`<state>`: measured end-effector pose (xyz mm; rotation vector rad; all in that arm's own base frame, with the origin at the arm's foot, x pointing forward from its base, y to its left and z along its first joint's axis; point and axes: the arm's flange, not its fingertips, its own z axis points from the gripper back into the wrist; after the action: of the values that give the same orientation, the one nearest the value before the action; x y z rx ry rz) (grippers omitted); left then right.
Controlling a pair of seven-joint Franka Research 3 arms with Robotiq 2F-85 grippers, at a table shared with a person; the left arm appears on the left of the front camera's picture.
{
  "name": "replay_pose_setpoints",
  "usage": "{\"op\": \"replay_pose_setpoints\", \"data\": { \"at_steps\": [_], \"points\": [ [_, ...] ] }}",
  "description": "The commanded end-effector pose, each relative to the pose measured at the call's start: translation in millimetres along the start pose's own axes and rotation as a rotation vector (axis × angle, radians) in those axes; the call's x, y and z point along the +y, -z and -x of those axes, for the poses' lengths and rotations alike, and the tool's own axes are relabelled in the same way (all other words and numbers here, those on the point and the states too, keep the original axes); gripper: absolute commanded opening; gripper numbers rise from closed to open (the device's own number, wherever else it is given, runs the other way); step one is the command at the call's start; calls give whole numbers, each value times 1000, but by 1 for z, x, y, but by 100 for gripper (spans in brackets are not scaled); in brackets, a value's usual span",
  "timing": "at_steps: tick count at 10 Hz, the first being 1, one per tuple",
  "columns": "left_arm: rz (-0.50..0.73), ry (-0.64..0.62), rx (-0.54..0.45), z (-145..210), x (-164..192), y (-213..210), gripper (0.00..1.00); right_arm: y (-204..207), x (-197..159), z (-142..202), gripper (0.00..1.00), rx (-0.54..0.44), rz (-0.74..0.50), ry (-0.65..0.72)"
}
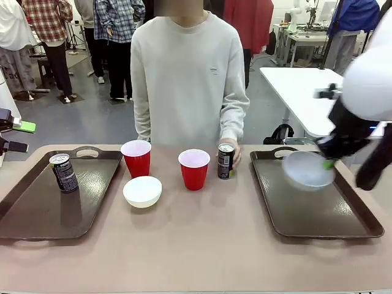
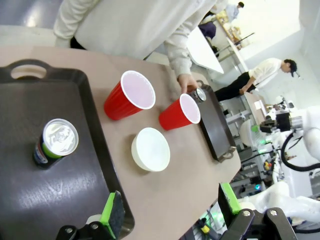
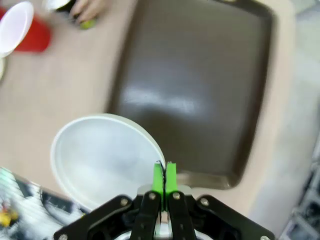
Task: Prepare tableware on both trays.
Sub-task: Pick up a Picnic Bowl from the table and place it on a Handle tray.
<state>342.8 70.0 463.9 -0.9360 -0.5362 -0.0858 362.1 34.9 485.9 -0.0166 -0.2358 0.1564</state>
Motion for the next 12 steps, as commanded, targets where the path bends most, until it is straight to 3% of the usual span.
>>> {"op": "replay_pose_setpoints", "data": {
  "at_steps": [1, 3, 9, 10, 11, 12],
  "points": [
    [9, -7, -12, -1, -2, 2, 100, 15, -27, -7, 2, -37, 96, 90],
    [9, -7, -12, -1, -2, 2, 100, 22, -52, 0, 2, -42, 28, 117],
    [9, -7, -12, -1, -2, 2, 100, 74, -25, 11, 2, -3, -52, 57],
    [9, -7, -12, -1, -2, 2, 100, 23, 11, 68, 2, 82, 42, 65],
    [9, -7, -12, -1, -2, 2, 100, -29, 48, 145, 2, 46, 163, -93],
    [9, -7, -12, -1, -2, 2, 100, -44, 62, 176, 2, 37, 194, -112]
  ]
}}
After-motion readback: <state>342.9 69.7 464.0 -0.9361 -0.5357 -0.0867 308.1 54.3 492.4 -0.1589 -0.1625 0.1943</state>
